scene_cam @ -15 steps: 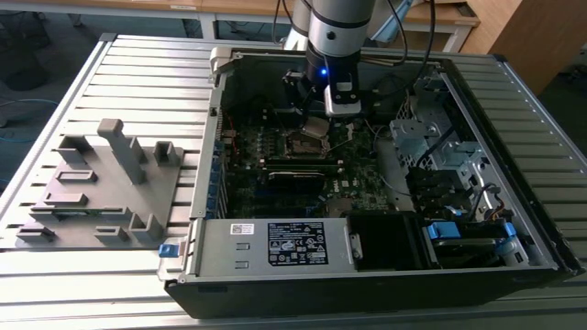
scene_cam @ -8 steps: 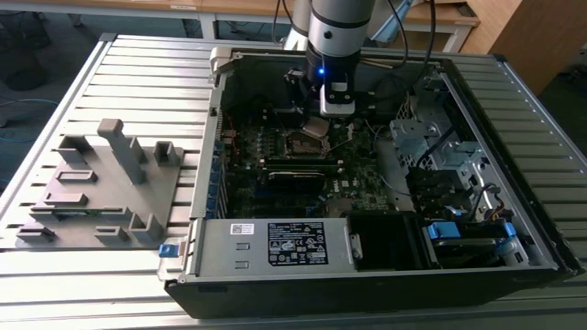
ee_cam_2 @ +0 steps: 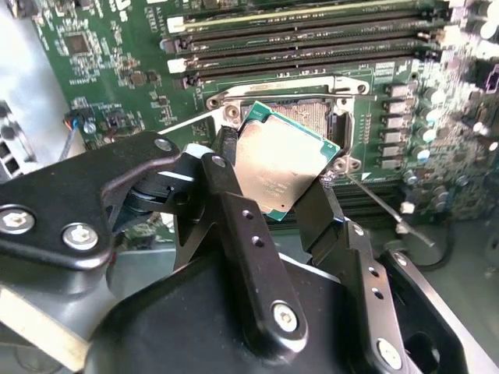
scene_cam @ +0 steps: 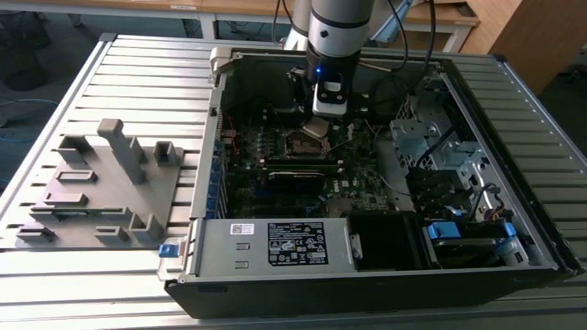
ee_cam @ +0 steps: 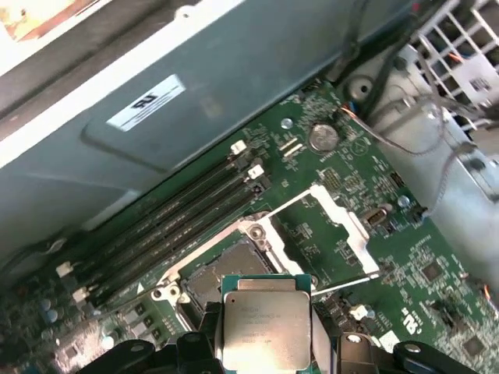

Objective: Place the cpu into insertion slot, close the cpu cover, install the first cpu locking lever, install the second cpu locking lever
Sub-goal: 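Place the cpu into insertion slot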

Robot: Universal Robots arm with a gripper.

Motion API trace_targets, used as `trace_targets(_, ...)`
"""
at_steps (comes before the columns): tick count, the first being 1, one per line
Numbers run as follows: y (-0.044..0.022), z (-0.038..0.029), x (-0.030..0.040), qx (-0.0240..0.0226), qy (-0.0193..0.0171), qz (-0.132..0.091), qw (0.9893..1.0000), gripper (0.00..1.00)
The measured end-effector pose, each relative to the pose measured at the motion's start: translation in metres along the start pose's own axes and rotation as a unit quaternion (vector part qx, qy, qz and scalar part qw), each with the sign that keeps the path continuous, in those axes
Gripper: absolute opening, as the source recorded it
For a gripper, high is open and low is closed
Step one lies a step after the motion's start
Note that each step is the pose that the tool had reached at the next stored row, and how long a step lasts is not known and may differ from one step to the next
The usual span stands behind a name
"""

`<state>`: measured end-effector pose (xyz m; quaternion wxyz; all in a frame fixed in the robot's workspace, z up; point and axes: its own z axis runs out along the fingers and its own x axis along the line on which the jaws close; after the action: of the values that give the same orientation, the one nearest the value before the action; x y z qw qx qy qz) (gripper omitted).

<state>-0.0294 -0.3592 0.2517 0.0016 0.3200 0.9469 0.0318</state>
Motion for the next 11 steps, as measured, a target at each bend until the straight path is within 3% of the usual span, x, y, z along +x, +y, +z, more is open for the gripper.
trace_targets(5, 0.0000, 0.0003, 0.0000, -0.0007, -0.0024, 0.039, 0.9992, 0.54)
trace_targets(11, -0.0001, 0.0005, 0.0000, -0.0014, -0.0049, 0.079, 0.9968, 0.54)
